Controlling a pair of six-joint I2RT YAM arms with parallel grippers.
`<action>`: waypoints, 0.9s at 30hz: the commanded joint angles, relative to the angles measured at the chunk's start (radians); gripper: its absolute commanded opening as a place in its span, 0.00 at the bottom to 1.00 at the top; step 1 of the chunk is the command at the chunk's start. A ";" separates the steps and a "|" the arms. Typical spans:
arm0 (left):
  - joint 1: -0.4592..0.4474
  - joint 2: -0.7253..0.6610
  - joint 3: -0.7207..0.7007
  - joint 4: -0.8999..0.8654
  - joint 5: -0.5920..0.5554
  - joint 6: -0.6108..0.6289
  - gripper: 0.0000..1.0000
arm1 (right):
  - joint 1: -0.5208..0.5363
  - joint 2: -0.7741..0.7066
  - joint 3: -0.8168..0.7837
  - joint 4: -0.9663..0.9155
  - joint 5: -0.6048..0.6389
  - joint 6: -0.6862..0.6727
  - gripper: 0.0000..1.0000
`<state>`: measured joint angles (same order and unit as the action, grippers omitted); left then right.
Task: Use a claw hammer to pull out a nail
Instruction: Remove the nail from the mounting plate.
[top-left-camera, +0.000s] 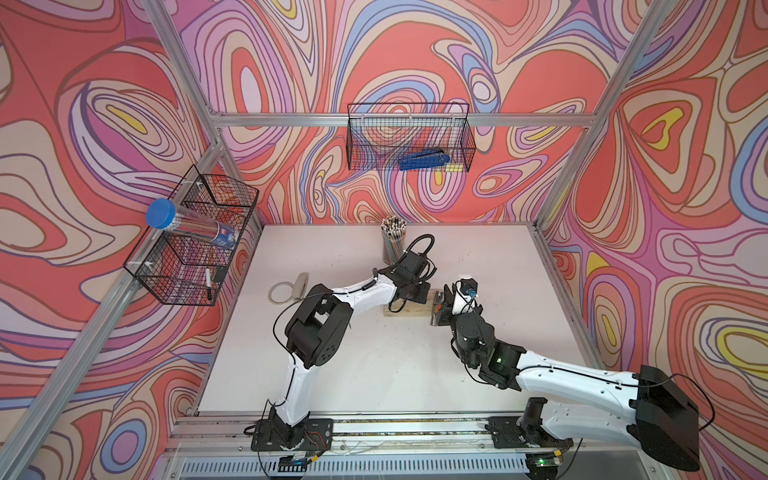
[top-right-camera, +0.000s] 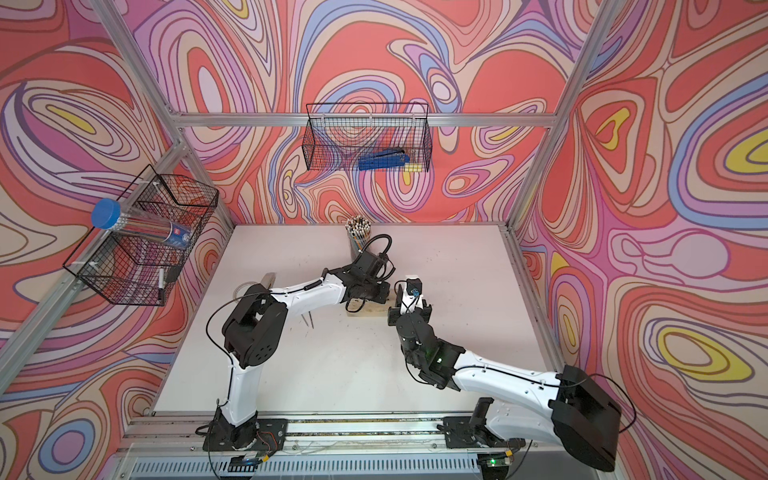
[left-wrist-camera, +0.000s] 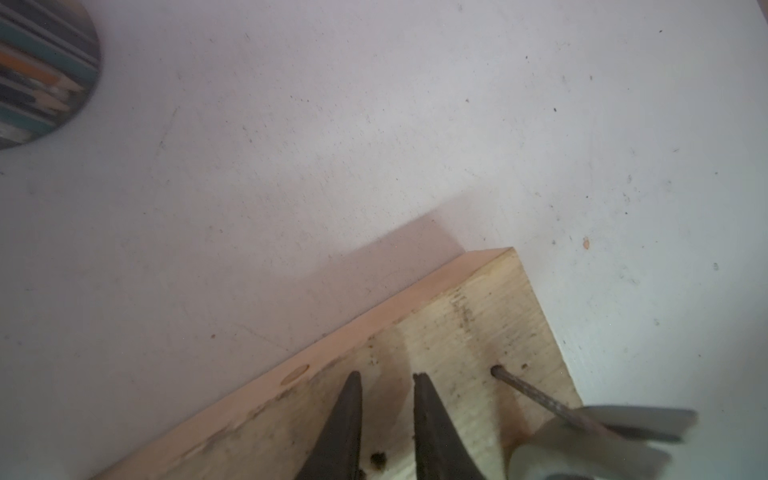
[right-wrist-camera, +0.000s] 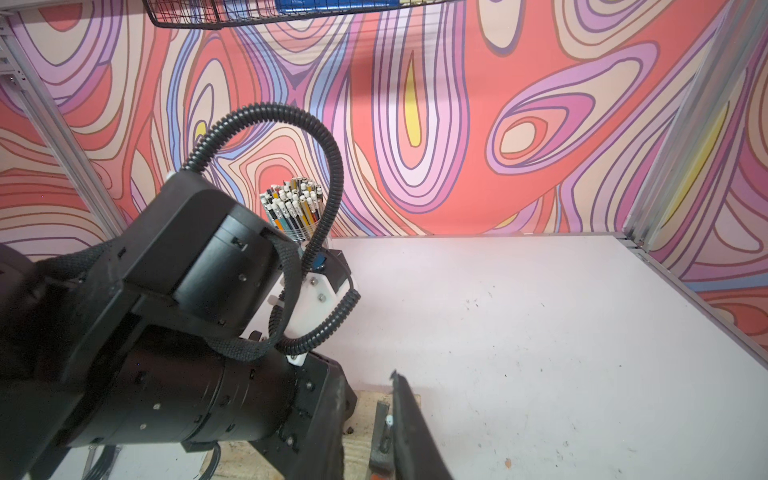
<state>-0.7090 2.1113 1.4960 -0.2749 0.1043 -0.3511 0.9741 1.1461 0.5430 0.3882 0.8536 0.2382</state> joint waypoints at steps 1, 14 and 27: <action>0.008 0.346 -0.172 -0.411 -0.082 0.004 0.25 | 0.080 0.039 -0.125 -0.328 -0.275 0.225 0.00; 0.002 0.345 -0.175 -0.412 -0.081 0.003 0.25 | 0.082 -0.077 0.002 -0.328 -0.169 0.017 0.00; -0.003 0.341 -0.190 -0.396 -0.075 -0.002 0.24 | 0.073 -0.088 0.186 -0.231 -0.137 -0.255 0.00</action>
<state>-0.7277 2.1326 1.4963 -0.2058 0.1070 -0.3470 1.0004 1.0866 0.6498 0.1184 0.7914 0.1284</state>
